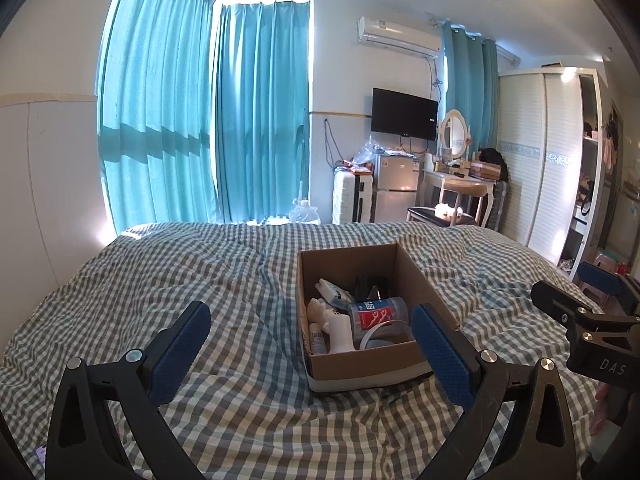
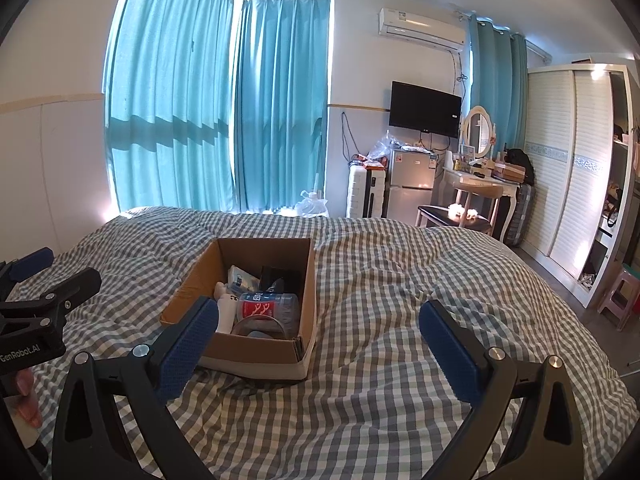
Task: Organize objects
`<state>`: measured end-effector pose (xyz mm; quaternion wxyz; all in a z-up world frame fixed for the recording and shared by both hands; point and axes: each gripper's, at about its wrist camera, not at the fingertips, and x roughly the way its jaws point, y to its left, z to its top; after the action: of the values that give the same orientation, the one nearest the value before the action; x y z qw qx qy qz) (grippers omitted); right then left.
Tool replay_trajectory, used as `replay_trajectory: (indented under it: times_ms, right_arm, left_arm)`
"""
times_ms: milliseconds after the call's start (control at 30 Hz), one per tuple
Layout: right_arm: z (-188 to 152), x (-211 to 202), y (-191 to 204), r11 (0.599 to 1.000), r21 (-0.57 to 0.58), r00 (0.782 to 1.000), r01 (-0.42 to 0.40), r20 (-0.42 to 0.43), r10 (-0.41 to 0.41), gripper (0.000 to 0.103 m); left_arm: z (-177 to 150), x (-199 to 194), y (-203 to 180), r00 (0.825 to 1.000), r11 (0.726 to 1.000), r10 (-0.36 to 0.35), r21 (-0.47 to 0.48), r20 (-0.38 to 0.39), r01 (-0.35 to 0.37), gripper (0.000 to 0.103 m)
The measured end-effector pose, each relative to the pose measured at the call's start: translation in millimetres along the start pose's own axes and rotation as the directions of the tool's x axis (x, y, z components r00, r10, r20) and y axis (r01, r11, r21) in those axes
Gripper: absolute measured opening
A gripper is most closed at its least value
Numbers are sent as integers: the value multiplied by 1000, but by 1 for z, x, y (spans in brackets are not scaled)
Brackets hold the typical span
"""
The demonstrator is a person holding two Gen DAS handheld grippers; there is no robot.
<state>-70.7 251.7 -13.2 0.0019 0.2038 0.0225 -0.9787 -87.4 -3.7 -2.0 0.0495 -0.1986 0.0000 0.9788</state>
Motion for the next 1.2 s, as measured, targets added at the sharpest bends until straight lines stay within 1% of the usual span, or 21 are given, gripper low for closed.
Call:
replay_trajectory:
  times_ms: [267, 600, 933, 1200]
  right_arm:
    - [0, 1, 1, 1000, 1, 1000, -2, -3, 2, 101]
    - [-2, 0, 0, 1000, 3, 1000, -2, -5, 2, 101]
    - [-4, 1, 1, 1000, 6, 1000, -3, -10, 3, 101]
    - [-5, 1, 1, 1000, 3, 1000, -3, -7, 3, 101]
  left_arm:
    - [0, 0, 3, 1000, 1000, -5, -12, 0, 5, 103]
    - [-3, 0, 0, 1000, 1000, 0, 7, -2, 0, 103]
    - [-5, 1, 2, 1000, 1000, 3, -1, -8, -3, 103]
    - [-5, 0, 4, 1000, 1000, -14, 0, -9, 14, 103]
